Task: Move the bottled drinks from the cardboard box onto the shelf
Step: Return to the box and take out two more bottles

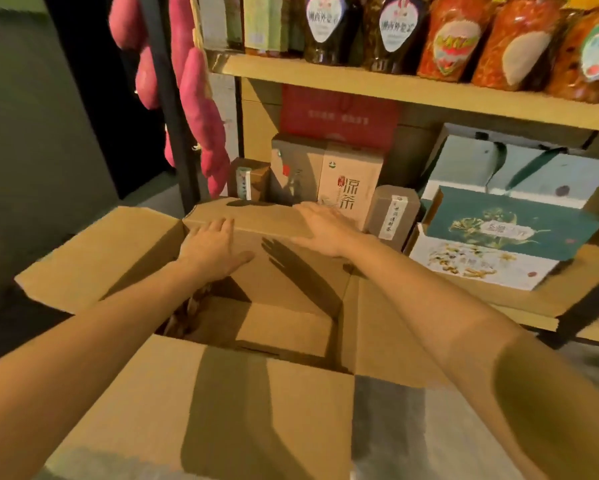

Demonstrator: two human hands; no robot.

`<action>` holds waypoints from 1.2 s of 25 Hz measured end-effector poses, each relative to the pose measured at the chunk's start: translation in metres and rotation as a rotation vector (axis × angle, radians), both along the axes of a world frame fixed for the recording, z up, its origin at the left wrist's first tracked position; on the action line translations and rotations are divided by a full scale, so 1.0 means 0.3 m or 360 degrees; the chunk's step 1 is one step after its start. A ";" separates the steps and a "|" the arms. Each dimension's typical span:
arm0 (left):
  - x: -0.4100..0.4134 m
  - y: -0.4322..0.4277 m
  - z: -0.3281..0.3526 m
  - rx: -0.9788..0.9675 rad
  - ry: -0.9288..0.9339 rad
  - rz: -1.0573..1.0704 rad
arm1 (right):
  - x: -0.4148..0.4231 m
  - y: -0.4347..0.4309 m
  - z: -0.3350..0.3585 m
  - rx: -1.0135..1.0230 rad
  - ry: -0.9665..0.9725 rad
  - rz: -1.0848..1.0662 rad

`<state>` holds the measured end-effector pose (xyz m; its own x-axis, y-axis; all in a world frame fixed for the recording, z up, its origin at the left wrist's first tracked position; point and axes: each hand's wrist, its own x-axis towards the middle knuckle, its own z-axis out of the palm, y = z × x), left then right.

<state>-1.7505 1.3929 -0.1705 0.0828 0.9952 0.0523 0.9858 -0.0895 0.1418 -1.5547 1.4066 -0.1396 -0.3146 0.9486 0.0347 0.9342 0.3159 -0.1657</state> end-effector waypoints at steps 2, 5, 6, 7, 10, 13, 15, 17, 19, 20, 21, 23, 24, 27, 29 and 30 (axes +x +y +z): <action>0.010 -0.027 -0.042 0.0009 -0.0096 0.0192 | 0.004 0.040 -0.026 -0.0022 0.0024 0.0205; 0.030 -0.083 -0.090 0.0003 -0.0226 0.0533 | -0.028 0.104 -0.072 -0.0068 0.0056 0.0495; 0.037 -0.101 -0.106 0.0009 -0.0281 0.0636 | -0.049 0.117 -0.088 -0.0067 0.0084 0.0558; 0.046 -0.119 -0.121 0.0011 -0.0350 0.0742 | -0.073 0.128 -0.104 -0.0067 0.0123 0.0617; 0.073 -0.139 -0.162 0.0032 -0.0642 0.1043 | -0.145 0.158 -0.154 -0.0167 0.0238 0.0803; 0.086 -0.120 -0.192 0.0123 -0.0959 0.1303 | -0.221 0.198 -0.229 -0.0284 0.0361 0.0935; 0.095 -0.089 -0.208 0.0240 -0.1198 0.1544 | -0.269 0.239 -0.286 -0.0392 0.0471 0.0974; 0.102 -0.049 -0.231 0.0308 -0.1356 0.1714 | -0.306 0.273 -0.338 -0.0482 0.0580 0.0940; 0.104 0.001 -0.268 0.0376 -0.1483 0.1838 | -0.337 0.306 -0.392 -0.0560 0.0699 0.0874; 0.103 0.027 -0.291 0.0414 -0.1558 0.1913 | -0.353 0.318 -0.423 -0.0602 0.0761 0.0834; 0.098 0.051 -0.319 0.0447 -0.1624 0.1998 | -0.369 0.327 -0.455 -0.0651 0.0819 0.0792; 0.088 0.096 -0.369 0.0512 -0.1686 0.2179 | -0.400 0.334 -0.523 -0.0747 0.0899 0.0722; 0.082 0.121 -0.392 0.0548 -0.1690 0.2247 | -0.418 0.340 -0.557 -0.0771 0.0922 0.0694; 0.074 0.189 -0.442 0.0641 -0.1694 0.2389 | -0.470 0.359 -0.628 -0.0709 0.0995 0.0613; 0.073 0.224 -0.476 0.0658 -0.1681 0.2479 | -0.505 0.368 -0.669 -0.0635 0.1014 0.0587; 0.069 0.235 -0.492 0.0663 -0.1675 0.2506 | -0.521 0.369 -0.687 -0.0628 0.1050 0.0559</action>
<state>-1.7298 1.4635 -0.3182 -0.9503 0.0480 -0.3075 -0.2493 0.4737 0.8446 -1.7110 1.5173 -0.3457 -0.6252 0.7805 0.0017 0.4656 0.3747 -0.8018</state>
